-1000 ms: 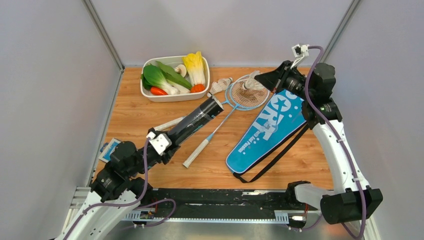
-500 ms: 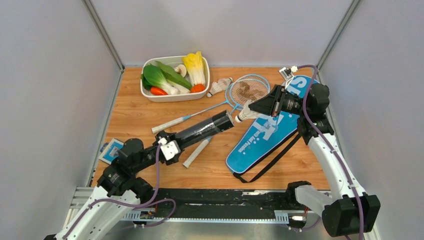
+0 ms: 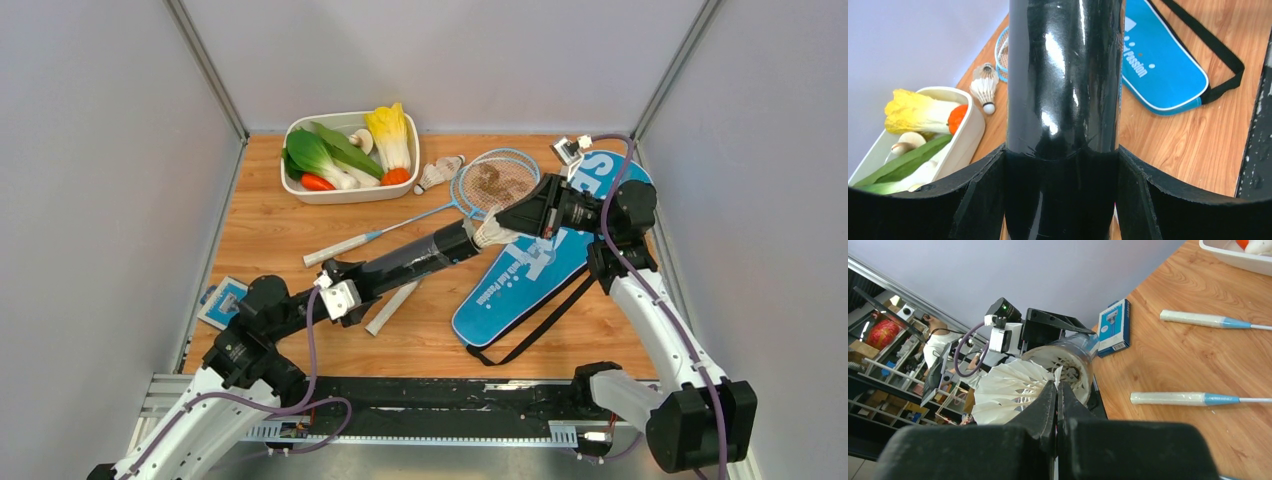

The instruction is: Pack up the badminton gear

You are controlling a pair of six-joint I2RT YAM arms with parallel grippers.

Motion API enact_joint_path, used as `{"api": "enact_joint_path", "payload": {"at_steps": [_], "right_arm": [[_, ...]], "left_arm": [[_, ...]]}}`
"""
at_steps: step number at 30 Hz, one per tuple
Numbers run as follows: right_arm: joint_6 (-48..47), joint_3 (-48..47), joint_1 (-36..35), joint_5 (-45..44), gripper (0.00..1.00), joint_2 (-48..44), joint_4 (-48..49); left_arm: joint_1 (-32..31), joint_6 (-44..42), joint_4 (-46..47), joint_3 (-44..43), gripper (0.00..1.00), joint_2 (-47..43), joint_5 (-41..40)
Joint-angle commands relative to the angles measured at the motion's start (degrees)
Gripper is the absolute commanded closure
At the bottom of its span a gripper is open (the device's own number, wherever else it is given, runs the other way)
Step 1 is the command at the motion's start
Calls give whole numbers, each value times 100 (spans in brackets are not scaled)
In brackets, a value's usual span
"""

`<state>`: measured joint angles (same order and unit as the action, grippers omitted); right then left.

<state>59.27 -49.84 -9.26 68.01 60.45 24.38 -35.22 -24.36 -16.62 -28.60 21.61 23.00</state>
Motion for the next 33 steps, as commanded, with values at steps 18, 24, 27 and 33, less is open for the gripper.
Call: {"api": "enact_joint_path", "payload": {"at_steps": [18,24,27,33], "right_arm": [[-253,468,-1162,-1751,81,-121,967],[-1115,58,-1160,-2107,47,-395,-433],[-1401,-105,-1165,-2027,40,-403,-897],[-1517,-10,-1119,-2052,35,-393,-1236]], "left_arm": [[-7,668,1411,58,64,-120,359],[-7,630,1325,48,64,-128,321],[-4,580,1268,68,64,-200,298],[-7,507,1085,36,64,-333,286]]}}
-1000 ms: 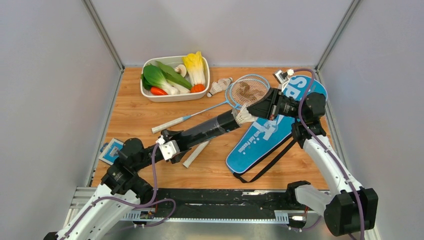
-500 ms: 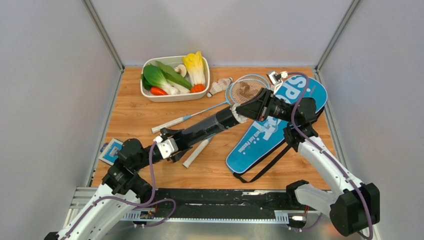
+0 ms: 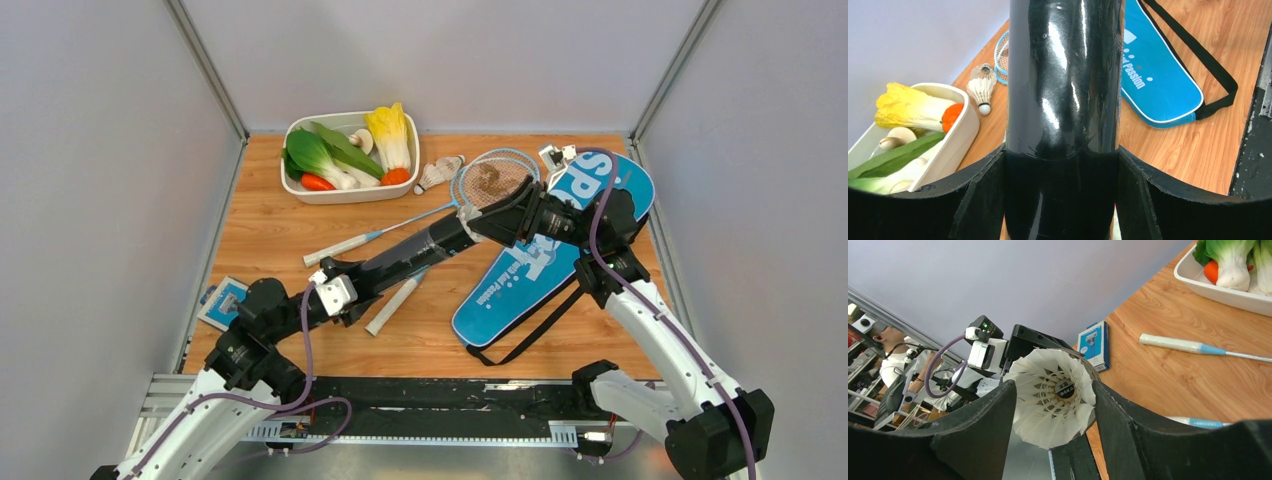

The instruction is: Pack up the badminton gear

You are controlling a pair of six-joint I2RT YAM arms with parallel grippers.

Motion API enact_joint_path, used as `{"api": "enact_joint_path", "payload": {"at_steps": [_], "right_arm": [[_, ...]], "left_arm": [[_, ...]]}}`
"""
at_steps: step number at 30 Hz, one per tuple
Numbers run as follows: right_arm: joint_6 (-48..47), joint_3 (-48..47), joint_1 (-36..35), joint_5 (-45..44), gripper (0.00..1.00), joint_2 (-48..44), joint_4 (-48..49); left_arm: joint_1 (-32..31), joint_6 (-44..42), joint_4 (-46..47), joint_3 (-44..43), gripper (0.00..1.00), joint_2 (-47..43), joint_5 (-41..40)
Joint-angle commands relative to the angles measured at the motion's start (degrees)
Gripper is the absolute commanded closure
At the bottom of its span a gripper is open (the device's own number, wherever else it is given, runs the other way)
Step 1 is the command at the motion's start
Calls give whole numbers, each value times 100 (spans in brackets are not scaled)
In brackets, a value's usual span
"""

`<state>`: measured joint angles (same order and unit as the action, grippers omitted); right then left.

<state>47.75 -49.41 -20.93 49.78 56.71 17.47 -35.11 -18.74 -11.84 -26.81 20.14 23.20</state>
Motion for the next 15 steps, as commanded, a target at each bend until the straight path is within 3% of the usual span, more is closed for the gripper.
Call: {"api": "enact_joint_path", "payload": {"at_steps": [1,4,12,15], "right_arm": [[-383,-52,62,-201,37,-13,-551],[-449,-51,93,-197,49,-2,-582],[-397,-9,94,-232,93,103,-571],[-112,59,84,-87,100,237,-192]], "left_arm": [[-14,-58,601,-146,64,-204,265],[-13,-74,552,-170,64,-224,255],[-20,-90,576,-176,64,-204,251],[-14,-92,651,-154,64,-174,290]]}}
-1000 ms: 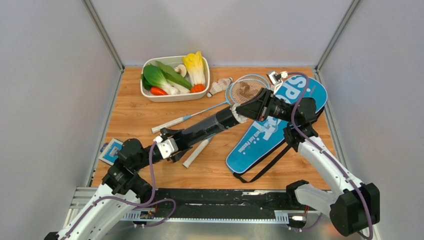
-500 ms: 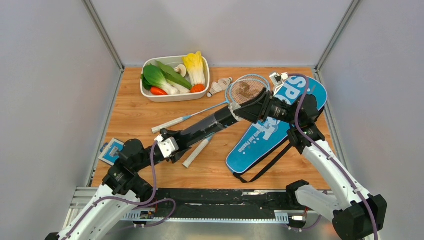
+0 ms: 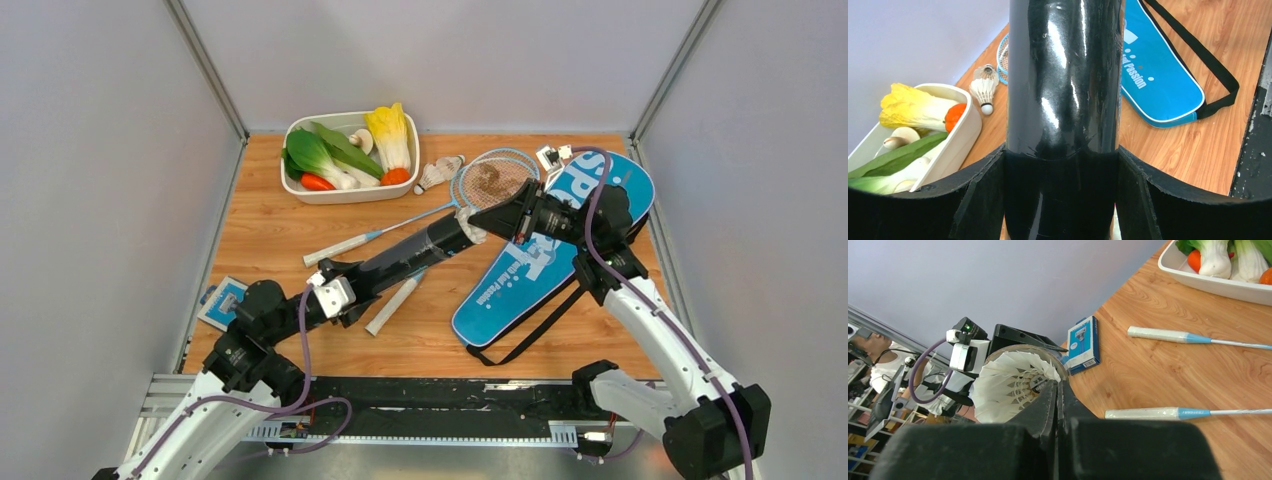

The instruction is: Pack up the badminton gear

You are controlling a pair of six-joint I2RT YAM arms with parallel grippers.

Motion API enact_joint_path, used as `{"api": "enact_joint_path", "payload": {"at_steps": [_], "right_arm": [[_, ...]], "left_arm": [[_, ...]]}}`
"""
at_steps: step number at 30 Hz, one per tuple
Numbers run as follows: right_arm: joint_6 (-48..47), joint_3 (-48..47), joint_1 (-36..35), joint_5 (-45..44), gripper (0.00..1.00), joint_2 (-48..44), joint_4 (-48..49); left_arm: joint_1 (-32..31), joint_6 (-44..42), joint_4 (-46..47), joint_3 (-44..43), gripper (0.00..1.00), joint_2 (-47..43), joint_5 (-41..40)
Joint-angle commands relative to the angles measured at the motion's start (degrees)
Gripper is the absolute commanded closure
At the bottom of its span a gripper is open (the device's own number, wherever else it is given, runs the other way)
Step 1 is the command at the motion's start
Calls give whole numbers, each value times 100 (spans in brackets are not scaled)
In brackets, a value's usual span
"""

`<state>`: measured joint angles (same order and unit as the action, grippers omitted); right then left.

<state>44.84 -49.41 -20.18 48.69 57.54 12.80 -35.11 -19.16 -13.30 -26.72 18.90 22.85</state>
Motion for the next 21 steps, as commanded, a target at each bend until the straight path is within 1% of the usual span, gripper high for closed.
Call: {"api": "enact_joint_path", "payload": {"at_steps": [1,3,5,6,9,11,14,17,21], "right_arm": [[263,66,-16,71,100,205,396],[295,-8,-101,126,98,303,457],[196,-85,-194,145,91,362,294],[158,-94,-233,128,85,366,211],[-12,-106,-240,-10,64,310,-36],[-202,-256,-228,-142,53,266,-348],[-400,-479,-194,-437,45,132,-711],[-543,-653,-151,-759,42,42,-1056],[-665,-700,-141,-693,34,67,-1139]], "left_arm": [[-15,-56,836,-156,64,-19,334],[-18,-88,894,-136,64,28,367],[-14,-129,927,-132,64,76,373],[-13,-135,946,-125,64,86,379],[-15,-123,998,-127,64,82,368],[-13,-95,1017,-123,64,68,348],[-13,-80,955,-104,64,-16,288],[-13,-105,875,-64,64,-120,196],[-14,-74,896,19,64,-280,150]]}}
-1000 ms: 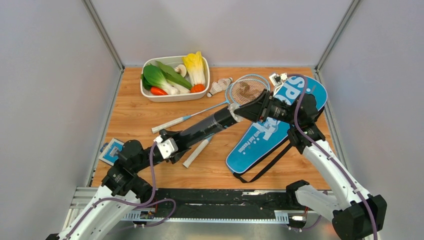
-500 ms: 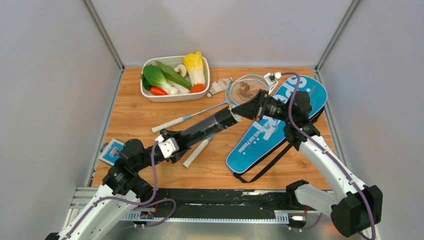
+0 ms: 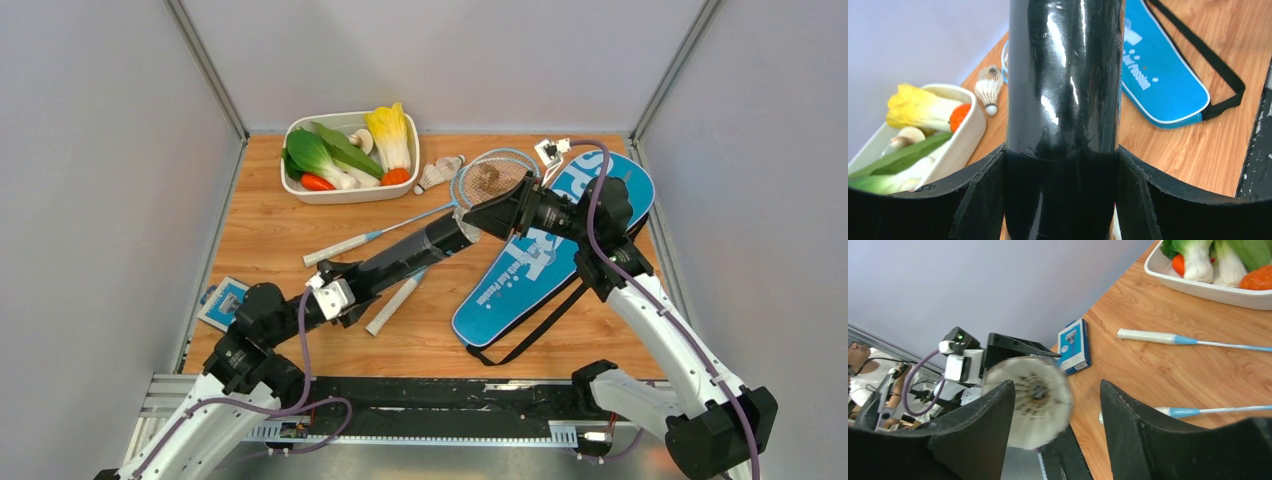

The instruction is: Pack up the badminton gear

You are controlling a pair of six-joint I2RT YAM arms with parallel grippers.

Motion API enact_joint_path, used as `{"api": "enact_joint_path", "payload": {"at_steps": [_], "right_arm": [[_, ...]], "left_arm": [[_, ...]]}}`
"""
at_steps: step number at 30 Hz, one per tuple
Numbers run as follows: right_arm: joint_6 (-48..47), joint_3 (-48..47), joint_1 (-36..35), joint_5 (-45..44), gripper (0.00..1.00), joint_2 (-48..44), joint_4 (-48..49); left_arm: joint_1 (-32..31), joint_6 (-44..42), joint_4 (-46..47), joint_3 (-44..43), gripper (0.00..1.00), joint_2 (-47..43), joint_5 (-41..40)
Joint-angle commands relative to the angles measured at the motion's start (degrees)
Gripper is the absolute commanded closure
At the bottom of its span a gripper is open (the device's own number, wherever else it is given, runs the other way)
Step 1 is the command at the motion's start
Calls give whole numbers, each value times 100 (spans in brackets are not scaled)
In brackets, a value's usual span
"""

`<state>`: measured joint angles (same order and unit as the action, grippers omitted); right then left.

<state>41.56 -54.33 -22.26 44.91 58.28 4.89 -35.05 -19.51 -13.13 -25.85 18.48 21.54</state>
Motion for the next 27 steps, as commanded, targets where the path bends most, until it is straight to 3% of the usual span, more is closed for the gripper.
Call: {"api": "enact_joint_path", "payload": {"at_steps": [1,16,22,27], "right_arm": [[-367,-223,68,-230,32,10,-343],[-732,-563,-72,1139,32,707,-152],[-663,-676,385,310,29,462,-260],[-838,-918,698,-290,26,576,89]], "left_arm": [[-24,-26,885,-60,64,-272,281],[-24,-72,970,-53,64,-25,347],[-20,-195,784,-78,64,-102,-95],[-21,-356,717,41,64,-378,-1148]]}}
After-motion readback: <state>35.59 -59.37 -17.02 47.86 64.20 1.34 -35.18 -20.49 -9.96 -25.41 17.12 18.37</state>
